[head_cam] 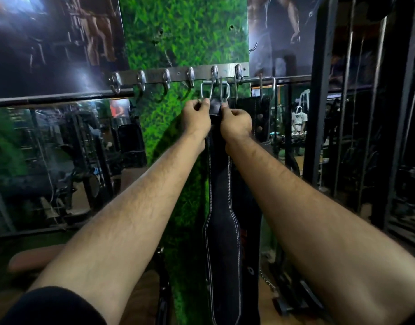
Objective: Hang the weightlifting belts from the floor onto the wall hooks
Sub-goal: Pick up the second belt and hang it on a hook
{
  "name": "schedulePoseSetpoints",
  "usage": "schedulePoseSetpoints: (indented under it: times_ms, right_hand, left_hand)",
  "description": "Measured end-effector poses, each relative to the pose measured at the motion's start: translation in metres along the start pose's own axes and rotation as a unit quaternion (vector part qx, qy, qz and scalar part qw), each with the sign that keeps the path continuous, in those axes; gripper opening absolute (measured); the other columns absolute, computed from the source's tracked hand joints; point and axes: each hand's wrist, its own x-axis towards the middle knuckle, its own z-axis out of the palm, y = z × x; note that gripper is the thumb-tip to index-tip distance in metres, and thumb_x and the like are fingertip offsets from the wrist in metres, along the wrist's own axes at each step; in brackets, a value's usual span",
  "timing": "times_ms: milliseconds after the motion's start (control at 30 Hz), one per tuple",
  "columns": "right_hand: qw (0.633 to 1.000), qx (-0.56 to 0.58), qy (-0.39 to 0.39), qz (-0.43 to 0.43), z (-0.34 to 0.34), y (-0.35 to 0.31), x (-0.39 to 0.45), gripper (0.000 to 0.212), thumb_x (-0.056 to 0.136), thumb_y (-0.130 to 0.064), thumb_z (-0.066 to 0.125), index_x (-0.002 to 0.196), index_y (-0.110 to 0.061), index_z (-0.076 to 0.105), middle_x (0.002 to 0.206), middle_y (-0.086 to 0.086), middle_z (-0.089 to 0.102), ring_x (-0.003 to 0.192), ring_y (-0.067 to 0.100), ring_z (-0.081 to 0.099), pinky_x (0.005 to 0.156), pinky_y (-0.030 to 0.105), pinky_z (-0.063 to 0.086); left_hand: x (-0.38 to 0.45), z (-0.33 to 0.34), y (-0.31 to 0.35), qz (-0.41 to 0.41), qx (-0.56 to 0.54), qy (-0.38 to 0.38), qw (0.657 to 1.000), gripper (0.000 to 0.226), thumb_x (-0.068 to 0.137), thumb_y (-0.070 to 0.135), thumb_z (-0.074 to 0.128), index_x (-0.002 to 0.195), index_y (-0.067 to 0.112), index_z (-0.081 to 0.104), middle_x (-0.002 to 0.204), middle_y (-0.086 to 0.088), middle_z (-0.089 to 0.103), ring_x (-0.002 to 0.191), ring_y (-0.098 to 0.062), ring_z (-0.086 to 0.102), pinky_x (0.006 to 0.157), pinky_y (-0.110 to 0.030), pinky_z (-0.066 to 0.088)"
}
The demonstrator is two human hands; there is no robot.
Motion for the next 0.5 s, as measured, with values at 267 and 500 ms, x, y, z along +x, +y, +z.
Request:
schedulePoseSetpoints:
  times_ms: [267,500]
  right_hand:
    - [0.989,0.026,-0.125,-0.073,-0.029,0.062,-0.06,0.029,0.101,-0.022,0.059,0.074,-0.016,0.064,0.064,-0.008,0.065,0.058,0.004,0.056,0.058,0.025,0.046]
    - [0.976,0.065,-0.199,-0.063,-0.063,0.1,-0.069,0.017,0.099,-0.018,0.065,0.082,-0.016,0.067,0.073,-0.006,0.071,0.067,0.009,0.063,0.06,0.026,0.053]
  left_hand:
    - [-0.039,-0.02,-0.033,-0.069,-0.127,-0.089,0.985,0.015,0.1,0.02,0.063,0.093,0.008,0.067,0.087,-0.008,0.073,0.077,-0.018,0.07,0.068,-0.027,0.061]
    - [-0.079,-0.022,-0.074,-0.069,-0.119,-0.127,0.982,0.008,0.098,0.013,0.065,0.095,0.006,0.065,0.093,-0.014,0.073,0.085,-0.025,0.068,0.07,-0.029,0.06]
